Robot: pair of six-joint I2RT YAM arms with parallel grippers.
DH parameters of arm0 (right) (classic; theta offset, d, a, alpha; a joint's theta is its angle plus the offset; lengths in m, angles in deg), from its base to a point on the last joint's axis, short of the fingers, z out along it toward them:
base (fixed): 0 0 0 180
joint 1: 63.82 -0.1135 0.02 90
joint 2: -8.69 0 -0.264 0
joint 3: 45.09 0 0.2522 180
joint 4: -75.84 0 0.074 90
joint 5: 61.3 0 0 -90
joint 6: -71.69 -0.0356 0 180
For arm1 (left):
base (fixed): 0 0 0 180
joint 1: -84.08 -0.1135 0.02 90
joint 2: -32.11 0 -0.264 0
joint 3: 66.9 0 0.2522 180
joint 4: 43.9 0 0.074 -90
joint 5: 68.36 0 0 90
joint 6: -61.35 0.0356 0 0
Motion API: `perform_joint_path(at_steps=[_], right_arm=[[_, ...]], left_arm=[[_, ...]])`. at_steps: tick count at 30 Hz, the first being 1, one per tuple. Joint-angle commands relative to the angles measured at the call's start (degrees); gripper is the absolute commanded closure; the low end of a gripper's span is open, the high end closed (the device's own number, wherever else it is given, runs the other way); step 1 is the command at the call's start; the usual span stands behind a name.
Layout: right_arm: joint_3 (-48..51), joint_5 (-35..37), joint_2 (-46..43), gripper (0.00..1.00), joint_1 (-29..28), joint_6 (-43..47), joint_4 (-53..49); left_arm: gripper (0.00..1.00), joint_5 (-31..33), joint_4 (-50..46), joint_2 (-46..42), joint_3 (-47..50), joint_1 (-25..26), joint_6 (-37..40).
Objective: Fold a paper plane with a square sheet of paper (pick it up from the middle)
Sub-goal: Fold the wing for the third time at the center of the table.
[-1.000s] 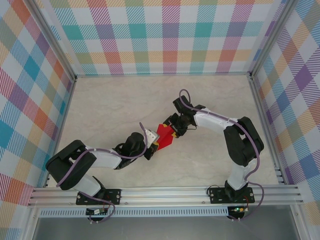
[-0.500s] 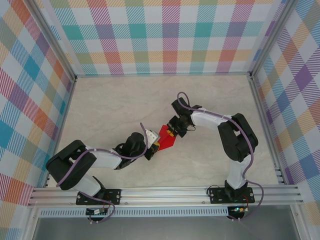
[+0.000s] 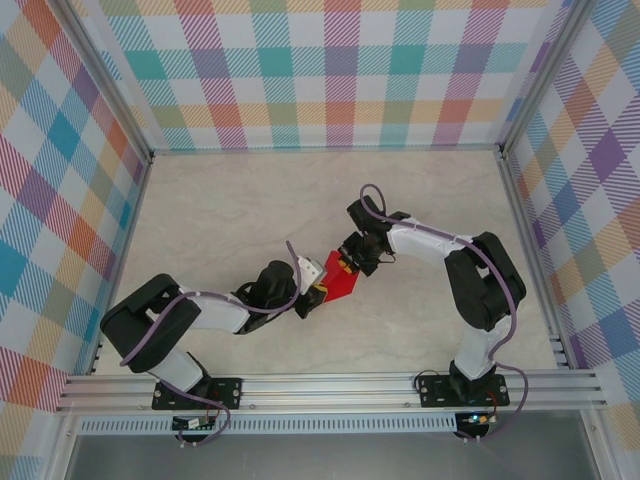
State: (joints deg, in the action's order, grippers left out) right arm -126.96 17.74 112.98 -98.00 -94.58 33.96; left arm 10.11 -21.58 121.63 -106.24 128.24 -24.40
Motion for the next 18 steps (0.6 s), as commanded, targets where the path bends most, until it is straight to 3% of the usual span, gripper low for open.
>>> perform_joint_path(at_steps=[1,5,11,18], right_arm=[[1.06,0.23,-1.49,0.86,-0.02,-0.52,-0.63],[1.73,2.25,-3.29,0.69,-0.13,2.09,-1.66],[6.97,5.28,-9.59,0.4,0.07,12.81,1.9],[15.97,1.86,-16.38,0.32,0.16,25.05,12.04]], left_arm=[[0.86,-0.84,1.25,1.59,-1.44,0.5,-1.26],[0.9,-0.54,2.03,2.85,-1.14,0.5,-4.89],[0.93,0.08,2.28,2.61,-0.45,0.53,-11.85],[0.95,0.24,-0.86,1.61,-1.64,0.57,-19.23]])
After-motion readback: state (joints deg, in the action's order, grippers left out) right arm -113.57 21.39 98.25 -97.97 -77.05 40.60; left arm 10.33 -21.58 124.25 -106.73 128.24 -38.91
